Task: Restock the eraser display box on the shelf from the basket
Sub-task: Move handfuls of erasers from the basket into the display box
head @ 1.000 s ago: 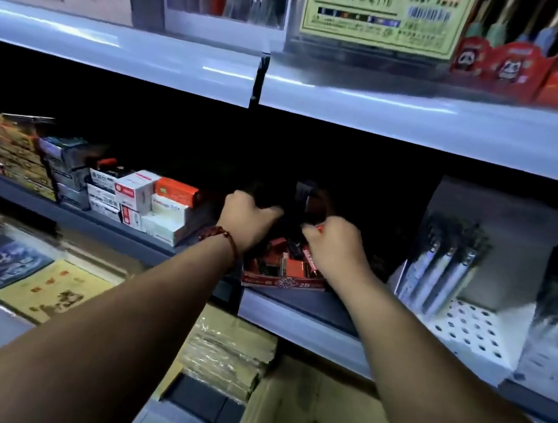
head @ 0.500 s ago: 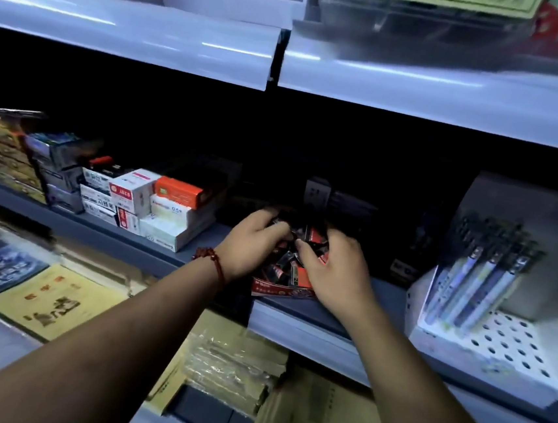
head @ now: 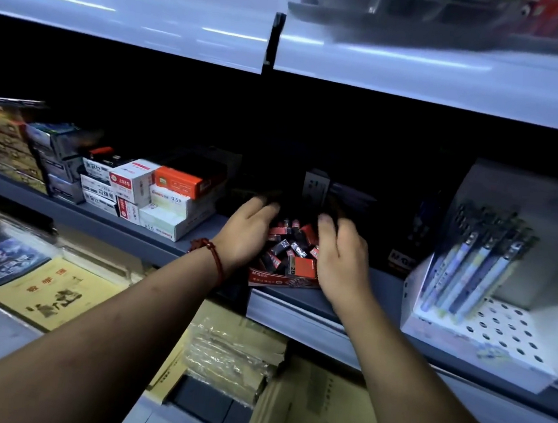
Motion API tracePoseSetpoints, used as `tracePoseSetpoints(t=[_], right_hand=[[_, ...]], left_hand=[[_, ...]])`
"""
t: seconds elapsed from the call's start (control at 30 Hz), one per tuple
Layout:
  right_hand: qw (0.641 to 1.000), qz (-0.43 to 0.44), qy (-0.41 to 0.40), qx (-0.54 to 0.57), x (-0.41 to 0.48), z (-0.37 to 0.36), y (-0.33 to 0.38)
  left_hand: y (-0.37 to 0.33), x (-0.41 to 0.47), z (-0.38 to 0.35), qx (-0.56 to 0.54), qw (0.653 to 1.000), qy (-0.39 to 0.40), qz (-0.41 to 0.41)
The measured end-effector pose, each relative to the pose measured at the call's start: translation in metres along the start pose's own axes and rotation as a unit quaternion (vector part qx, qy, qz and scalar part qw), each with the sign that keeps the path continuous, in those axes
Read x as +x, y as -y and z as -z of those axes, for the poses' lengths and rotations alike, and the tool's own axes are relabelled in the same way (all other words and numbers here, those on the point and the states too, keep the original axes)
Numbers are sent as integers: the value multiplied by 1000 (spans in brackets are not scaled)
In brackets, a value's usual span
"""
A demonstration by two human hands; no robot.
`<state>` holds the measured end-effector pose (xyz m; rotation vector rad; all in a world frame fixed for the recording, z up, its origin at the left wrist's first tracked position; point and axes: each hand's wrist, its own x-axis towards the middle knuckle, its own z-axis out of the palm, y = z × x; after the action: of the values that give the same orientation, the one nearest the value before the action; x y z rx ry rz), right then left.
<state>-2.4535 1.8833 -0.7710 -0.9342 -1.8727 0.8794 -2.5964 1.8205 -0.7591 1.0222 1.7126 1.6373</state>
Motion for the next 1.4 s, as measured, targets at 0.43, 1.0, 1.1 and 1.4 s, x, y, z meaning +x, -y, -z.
tracePoseSetpoints(t=[0.43,1.0,1.1,1.4], right_hand=[[994,-77,-66,-24,12,-6,-9],[979,-161,1,121,6,3,-6],[962,-199,14,186,6,6,-6],[924,-241,54,291,-9,17,1]], left_hand=[[22,-3,11,-86,996,-16,-14],[15,-25,21,13,999,-31,-11],[10,-30,24,-52,996,-55,44],[13,-39,39,-133,985,64,93]])
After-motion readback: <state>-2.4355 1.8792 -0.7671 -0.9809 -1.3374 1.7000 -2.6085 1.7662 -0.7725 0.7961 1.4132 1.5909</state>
